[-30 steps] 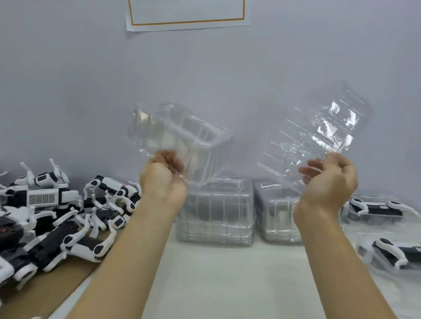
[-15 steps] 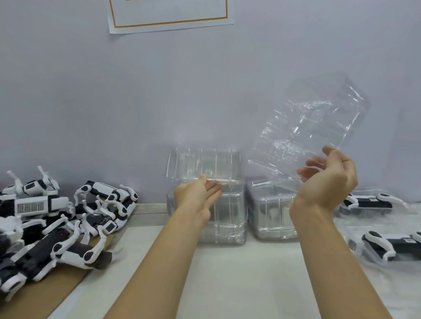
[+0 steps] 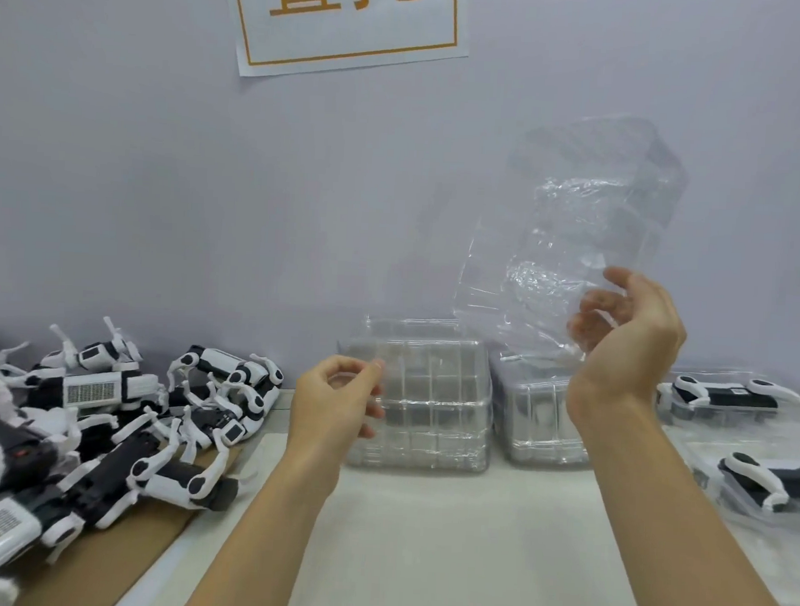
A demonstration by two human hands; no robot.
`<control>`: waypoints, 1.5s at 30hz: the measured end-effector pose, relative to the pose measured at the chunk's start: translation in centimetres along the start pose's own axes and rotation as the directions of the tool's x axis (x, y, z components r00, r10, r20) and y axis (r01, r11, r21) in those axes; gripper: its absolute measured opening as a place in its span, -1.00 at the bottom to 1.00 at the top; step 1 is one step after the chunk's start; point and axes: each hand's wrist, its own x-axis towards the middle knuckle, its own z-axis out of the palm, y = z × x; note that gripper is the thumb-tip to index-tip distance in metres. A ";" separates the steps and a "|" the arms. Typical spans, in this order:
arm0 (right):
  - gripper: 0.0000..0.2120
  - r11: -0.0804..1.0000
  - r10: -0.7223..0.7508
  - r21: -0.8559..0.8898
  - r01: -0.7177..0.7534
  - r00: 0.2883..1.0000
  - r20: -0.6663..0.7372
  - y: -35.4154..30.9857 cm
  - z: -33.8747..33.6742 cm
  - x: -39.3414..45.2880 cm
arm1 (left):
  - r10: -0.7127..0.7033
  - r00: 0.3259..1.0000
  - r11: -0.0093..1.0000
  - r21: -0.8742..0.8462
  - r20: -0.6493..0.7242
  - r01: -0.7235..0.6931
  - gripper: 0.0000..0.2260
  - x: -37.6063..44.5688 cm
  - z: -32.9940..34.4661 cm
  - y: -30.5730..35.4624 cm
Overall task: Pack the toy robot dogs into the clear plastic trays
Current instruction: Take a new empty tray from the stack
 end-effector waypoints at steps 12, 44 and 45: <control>-0.86 0.953 0.286 -0.289 -0.093 0.591 0.755 -1.7 1.9 -1.9 | 0.249 0.957 0.958 -0.109 -0.150 -0.266 -0.81 -0.8 -6.2 7.6; -0.81 0.528 0.433 -0.697 0.485 0.553 0.712 -0.7 2.2 -2.8 | 0.321 0.870 0.947 -0.141 0.374 -0.288 -0.56 -0.8 -8.8 5.3; -0.82 0.515 0.466 -0.720 0.465 0.552 0.691 -0.7 2.0 -2.6 | 0.290 0.882 0.955 -0.167 0.372 -0.244 -0.57 -0.8 -8.9 5.3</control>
